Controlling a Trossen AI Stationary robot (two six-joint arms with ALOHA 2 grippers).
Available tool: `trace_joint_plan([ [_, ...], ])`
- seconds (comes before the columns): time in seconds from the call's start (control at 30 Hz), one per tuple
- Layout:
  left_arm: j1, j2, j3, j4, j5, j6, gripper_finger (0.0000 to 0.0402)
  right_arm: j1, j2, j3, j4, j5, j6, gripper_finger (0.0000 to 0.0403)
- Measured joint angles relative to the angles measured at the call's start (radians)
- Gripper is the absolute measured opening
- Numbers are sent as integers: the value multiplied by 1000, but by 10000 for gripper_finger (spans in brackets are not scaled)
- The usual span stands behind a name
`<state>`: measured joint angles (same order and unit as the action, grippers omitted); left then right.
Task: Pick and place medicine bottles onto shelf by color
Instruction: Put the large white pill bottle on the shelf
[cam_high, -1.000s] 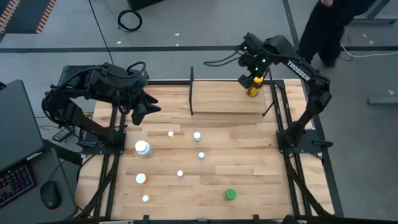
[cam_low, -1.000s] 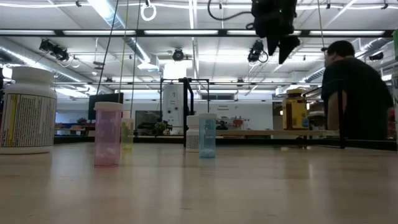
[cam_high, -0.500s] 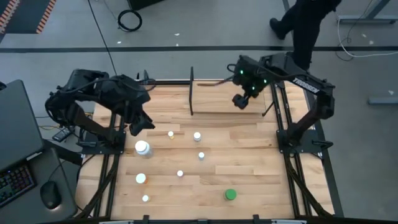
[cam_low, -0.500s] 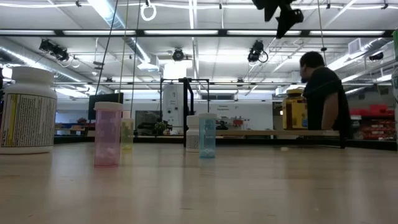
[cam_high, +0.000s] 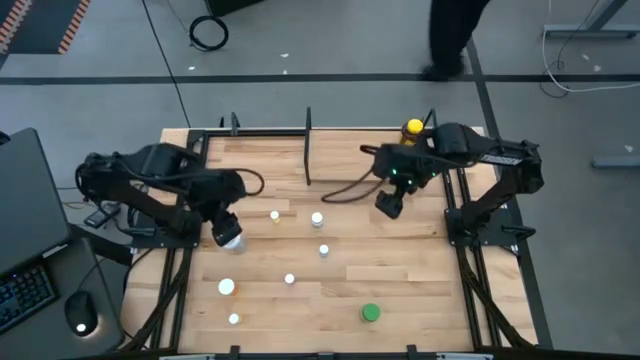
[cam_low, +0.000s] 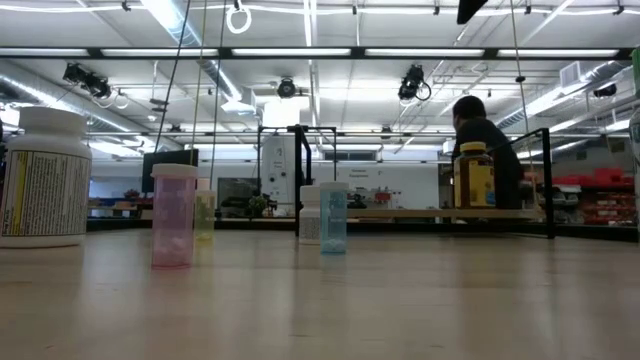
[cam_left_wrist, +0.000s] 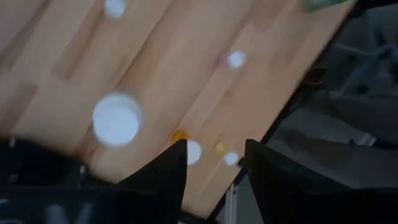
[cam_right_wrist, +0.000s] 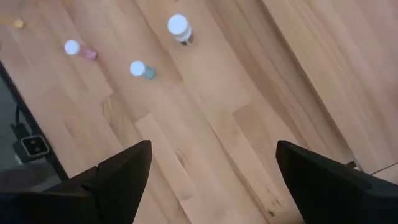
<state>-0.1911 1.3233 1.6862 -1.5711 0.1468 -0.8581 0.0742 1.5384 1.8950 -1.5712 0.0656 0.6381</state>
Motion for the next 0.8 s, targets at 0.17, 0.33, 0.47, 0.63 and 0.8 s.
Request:
trace_joint_plan([
  [0.17,-17,-49,-150,0,14,-63,219,67,-3,0,0,56,42,352],
  [0.33,-12,-54,-279,1,-1,-121,275,117,-3,0,0,123,76,352],
  [0.47,-9,-54,-374,25,-6,-156,309,154,-3,0,0,182,97,352],
  [0.63,-10,-54,-468,54,-12,-211,340,180,-3,0,0,203,118,352],
  [0.8,-9,-54,-499,222,-37,-231,367,180,-3,0,0,204,122,352],
])
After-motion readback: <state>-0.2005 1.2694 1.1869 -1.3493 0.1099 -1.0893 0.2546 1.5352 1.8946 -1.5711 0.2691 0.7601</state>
